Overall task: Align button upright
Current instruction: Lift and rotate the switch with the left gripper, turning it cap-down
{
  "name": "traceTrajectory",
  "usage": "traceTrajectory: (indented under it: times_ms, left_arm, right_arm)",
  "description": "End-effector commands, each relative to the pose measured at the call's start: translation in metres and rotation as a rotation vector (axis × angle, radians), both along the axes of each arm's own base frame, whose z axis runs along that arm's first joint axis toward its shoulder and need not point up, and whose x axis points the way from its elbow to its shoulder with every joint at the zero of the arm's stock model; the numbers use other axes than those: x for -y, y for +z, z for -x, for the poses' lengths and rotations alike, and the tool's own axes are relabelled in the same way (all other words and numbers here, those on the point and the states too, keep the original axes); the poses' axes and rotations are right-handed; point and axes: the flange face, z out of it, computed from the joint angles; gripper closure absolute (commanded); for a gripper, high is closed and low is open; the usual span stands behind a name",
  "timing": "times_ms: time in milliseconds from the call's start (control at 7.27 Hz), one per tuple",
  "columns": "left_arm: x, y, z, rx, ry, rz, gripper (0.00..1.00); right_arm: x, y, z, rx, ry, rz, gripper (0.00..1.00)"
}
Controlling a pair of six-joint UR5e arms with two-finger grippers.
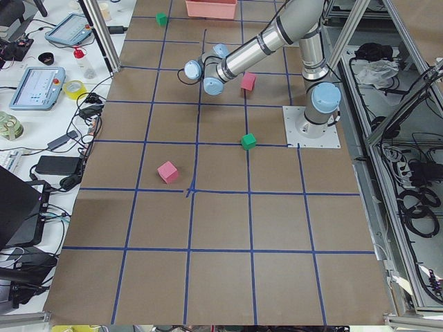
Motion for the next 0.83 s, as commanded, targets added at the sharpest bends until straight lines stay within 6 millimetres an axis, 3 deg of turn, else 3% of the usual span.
traceTrajectory:
  times_ms: [0, 550, 688]
  left_arm:
    - [0.0003, -0.0064, 0.0013, -0.023, 0.02, -0.018, 1.0]
    - [0.001, -0.0115, 0.0012, -0.025, 0.015, -0.016, 1.0]
    - [-0.0002, -0.0148, 0.0012, -0.024, 0.017, -0.026, 0.95]
  right_arm:
    - [-0.0001, -0.0002, -0.0001, 0.0, 0.0, 0.0, 0.0]
    - [0.0, -0.0003, 0.0008, -0.001, -0.003, -0.001, 0.0]
    - [-0.0001, -0.0011, 0.0007, 0.0, -0.001, -0.003, 0.0]
